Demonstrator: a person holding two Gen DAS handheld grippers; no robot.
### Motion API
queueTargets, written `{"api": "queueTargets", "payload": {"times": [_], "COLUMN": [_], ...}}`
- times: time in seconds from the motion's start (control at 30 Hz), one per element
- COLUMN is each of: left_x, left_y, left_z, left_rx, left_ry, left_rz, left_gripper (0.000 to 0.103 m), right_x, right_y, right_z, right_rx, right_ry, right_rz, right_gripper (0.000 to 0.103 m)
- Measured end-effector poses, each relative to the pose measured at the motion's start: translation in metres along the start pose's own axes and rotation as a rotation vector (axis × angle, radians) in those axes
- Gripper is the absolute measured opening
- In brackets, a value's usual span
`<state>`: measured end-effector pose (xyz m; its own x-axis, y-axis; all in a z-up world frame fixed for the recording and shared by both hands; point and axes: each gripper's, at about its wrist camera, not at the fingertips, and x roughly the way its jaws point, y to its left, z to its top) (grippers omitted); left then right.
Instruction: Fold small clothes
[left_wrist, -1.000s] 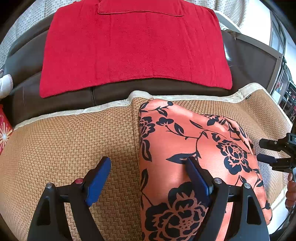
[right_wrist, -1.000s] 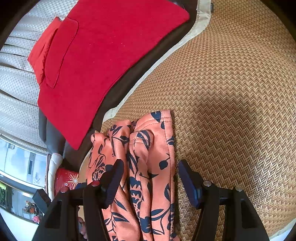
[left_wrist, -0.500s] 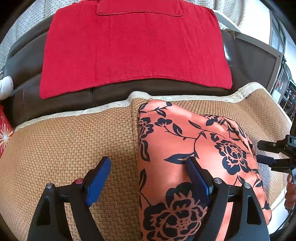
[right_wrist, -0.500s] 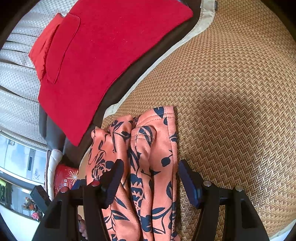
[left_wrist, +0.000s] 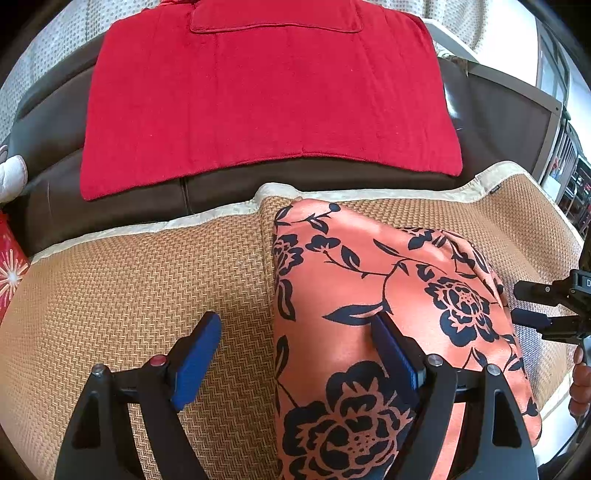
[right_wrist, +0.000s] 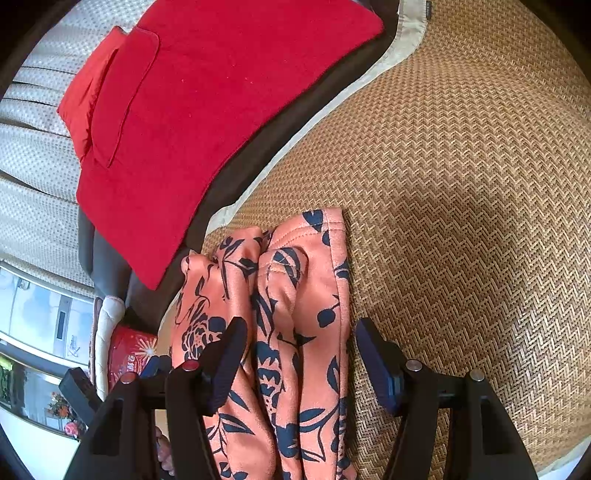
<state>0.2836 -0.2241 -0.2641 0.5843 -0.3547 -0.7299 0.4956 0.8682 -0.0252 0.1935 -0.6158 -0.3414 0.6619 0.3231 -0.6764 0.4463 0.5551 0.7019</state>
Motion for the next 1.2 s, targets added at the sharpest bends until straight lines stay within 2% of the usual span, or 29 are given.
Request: {"api": "queueTargets", "payload": {"times": [0.23,0.37,0.47,0.57,0.67,0.8,0.9,1.0,1.03,1.07,1.13,1.17,1.2], "left_x": [0.002,0.003,0.011,0.021,0.031,0.036,0.039,0.040,0.040,0.040,0.038,0.036,0.033], "left_y": [0.000,0.007,0.019,0.028,0.027,0.018,0.010,0.010,0.010,0.010,0.009,0.009,0.010], "left_z": [0.001,0.006,0.007,0.005,0.002,0.000,-0.003,-0.003,-0.004,-0.005,-0.004,-0.004,-0.004], "left_rx": [0.002,-0.018,-0.053,-0.101,-0.140,-0.112,-0.068,-0.071,-0.075,-0.080,-0.088,-0.088,-0.086], "left_ry": [0.008,0.037,0.105,0.153,0.224,0.238,0.244,0.239,0.236,0.234,0.222,0.213,0.201], "left_rz": [-0.020,-0.137,-0.261,-0.298,-0.392,-0.386,-0.365,-0.376,-0.381,-0.385,-0.397,-0.395,-0.398], "left_gripper": [0.083,0.084,0.083,0.083,0.083,0.083,0.084,0.083,0.083,0.083,0.072,0.066,0.060], "right_x": [0.001,0.003,0.006,0.013,0.019,0.027,0.032,0.045,0.049,0.054,0.059,0.061,0.062], "right_y": [0.002,0.005,0.005,0.003,0.005,0.013,0.022,0.036,0.040,0.048,0.068,0.075,0.081], "right_z": [-0.001,0.000,0.000,-0.003,-0.006,-0.011,-0.015,-0.023,-0.026,-0.030,-0.040,-0.043,-0.045], "right_rx": [-0.007,-0.026,-0.042,-0.047,-0.081,-0.104,-0.126,-0.151,-0.159,-0.196,-0.302,-0.325,-0.344], "right_ry": [0.008,0.026,0.042,0.064,0.075,0.091,0.081,0.107,0.112,0.099,0.053,0.044,0.030], "right_rz": [0.008,0.016,0.007,-0.002,-0.013,0.013,0.018,0.049,0.048,0.011,-0.081,-0.096,-0.112], "right_gripper": [0.065,0.065,0.070,0.071,0.074,0.076,0.085,0.084,0.084,0.084,0.079,0.077,0.070]}}
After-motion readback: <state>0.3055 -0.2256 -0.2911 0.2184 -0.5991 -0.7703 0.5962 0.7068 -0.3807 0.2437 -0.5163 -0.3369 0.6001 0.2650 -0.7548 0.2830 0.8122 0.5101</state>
